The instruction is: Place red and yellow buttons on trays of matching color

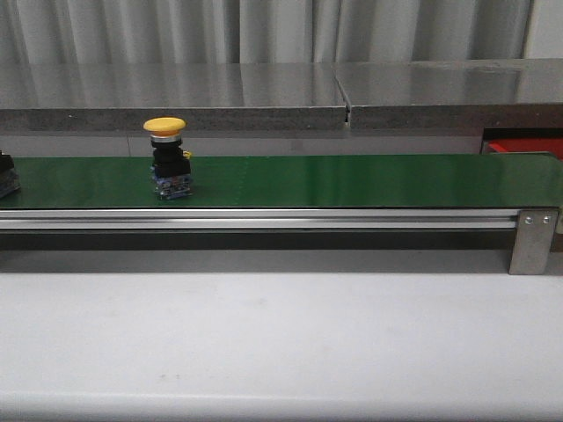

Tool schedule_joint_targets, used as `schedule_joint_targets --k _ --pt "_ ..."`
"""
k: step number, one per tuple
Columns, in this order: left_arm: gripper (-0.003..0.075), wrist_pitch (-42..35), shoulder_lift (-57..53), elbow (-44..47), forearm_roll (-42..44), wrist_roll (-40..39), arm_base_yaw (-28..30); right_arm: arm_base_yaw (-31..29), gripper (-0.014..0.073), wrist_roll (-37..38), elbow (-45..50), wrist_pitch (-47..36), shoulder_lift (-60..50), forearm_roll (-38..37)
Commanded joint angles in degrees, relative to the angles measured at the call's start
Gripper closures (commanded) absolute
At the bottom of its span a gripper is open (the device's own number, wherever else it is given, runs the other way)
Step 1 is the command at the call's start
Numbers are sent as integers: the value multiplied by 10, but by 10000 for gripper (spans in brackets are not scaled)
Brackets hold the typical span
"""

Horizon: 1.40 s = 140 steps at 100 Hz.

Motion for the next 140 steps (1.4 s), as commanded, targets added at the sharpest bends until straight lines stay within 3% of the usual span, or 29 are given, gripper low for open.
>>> schedule_joint_targets --k 1,40,81,93,110,117,140 --pt "741 -41 7 -14 -11 -2 -4 -3 711 -3 -44 -32 42 -7" --pt "741 -41 7 -14 -11 -2 -4 -1 711 -3 -180 61 218 -7" --pt "741 -41 7 -14 -11 -2 -4 103 695 -3 -325 144 393 -9" --pt "741 -41 7 -14 -11 -2 -4 140 566 -3 -376 179 454 -9" --pt "741 -41 7 -14 -11 -2 -4 189 207 -3 -449 214 540 -9" --pt "741 -41 7 -14 -11 -2 -4 207 107 -3 -479 230 573 -9" --pt "741 -41 7 -14 -11 -2 -4 259 82 -3 -570 234 660 -9"
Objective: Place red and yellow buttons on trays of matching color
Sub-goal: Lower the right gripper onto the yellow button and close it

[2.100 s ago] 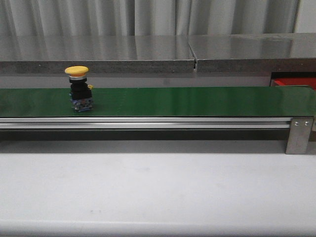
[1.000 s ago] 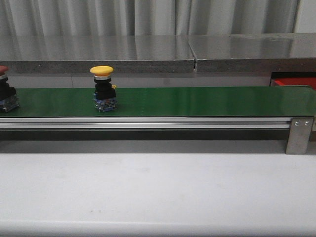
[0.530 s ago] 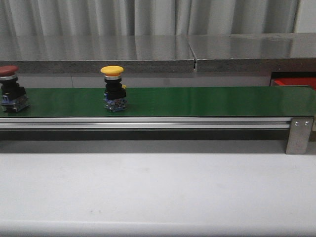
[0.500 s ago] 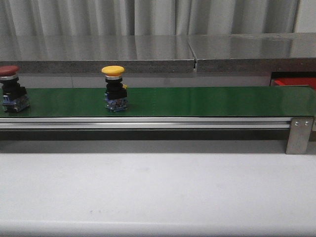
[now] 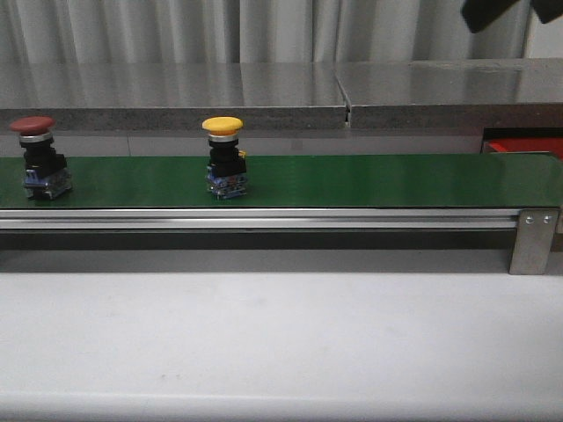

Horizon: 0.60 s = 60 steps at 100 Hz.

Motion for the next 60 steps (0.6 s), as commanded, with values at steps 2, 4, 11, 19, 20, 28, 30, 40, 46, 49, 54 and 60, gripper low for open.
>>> schedule_joint_targets --k 2,4,11,19,20,28,30,40,46,49,54,60 --pt "741 -45 8 -14 -11 -3 -4 18 82 -3 -41 -52 12 -8" --pt "741 -45 8 -14 -11 -3 -4 21 82 -3 -42 -61 15 -9" --pt "741 -45 8 -14 -11 -3 -4 30 82 -3 -42 -86 25 -10" --pt "741 -45 8 -14 -11 -3 -4 43 82 -3 -53 -89 37 -10" --pt "741 -45 8 -14 -11 -3 -4 46 82 -3 -54 -87 39 -10" --pt "741 -45 8 -14 -11 -3 -4 61 82 -3 -78 -57 57 -10" --pt "741 -45 8 -14 -11 -3 -4 66 82 -3 -86 -49 64 -10" --pt "741 -45 8 -14 -11 -3 -4 82 82 -9 -129 -11 99 -11" --pt "741 -45 8 -14 -11 -3 -4 89 82 -17 -153 12 120 -11" --pt "741 -45 8 -14 -11 -3 -4 92 82 -22 -166 24 131 -11" --pt "741 -45 8 -14 -11 -3 -4 96 82 -27 -194 48 154 -11" --pt "741 -45 8 -14 -11 -3 -4 98 82 -30 -222 80 177 -11"
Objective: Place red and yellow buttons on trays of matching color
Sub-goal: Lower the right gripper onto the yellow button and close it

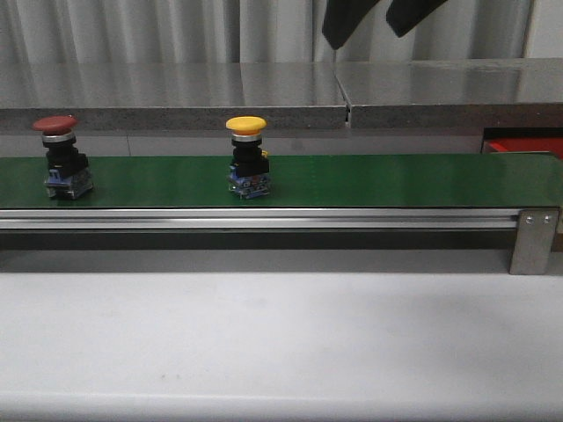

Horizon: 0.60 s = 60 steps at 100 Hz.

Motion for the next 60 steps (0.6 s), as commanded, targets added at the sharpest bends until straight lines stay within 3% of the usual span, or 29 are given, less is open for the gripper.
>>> schedule_joint_targets --k 1,60 --pt "741 -45 8 -14 -11 -3 -4 4 82 -13 -61 20 14 -9" --pt "741 -45 8 -14 -11 -3 -4 4 82 -124 -296 192 225 96"
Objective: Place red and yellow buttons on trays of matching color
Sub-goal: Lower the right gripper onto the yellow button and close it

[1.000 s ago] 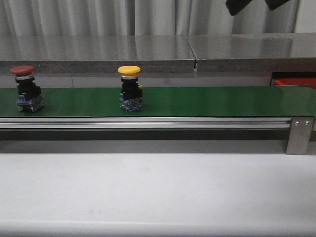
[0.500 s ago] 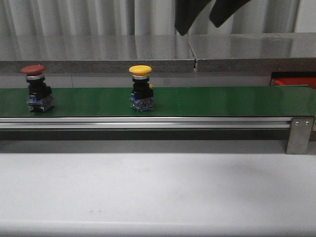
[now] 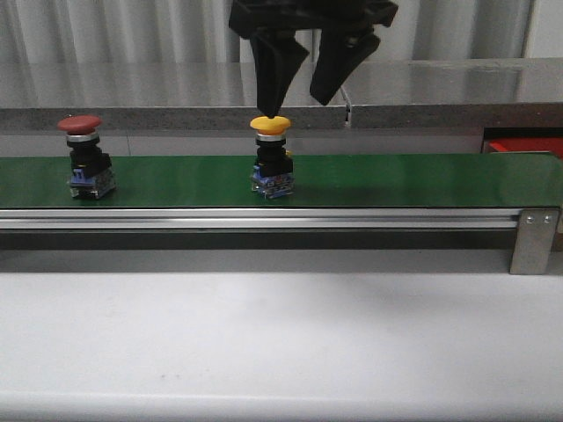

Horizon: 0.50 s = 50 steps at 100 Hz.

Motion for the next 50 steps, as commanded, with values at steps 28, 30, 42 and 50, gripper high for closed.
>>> schedule_joint_targets --k 28,30,42,50 --pt "741 -45 8 -14 -11 -3 -4 0 97 -14 -52 -25 39 9" --pt "741 -45 8 -14 -11 -3 -4 0 114 -14 -52 -25 41 9" --pt "741 -45 8 -14 -11 -3 -4 -1 316 -14 -52 -25 41 9" --pt "741 -45 8 -14 -11 -3 -4 -2 442 -14 -52 -27 39 8"
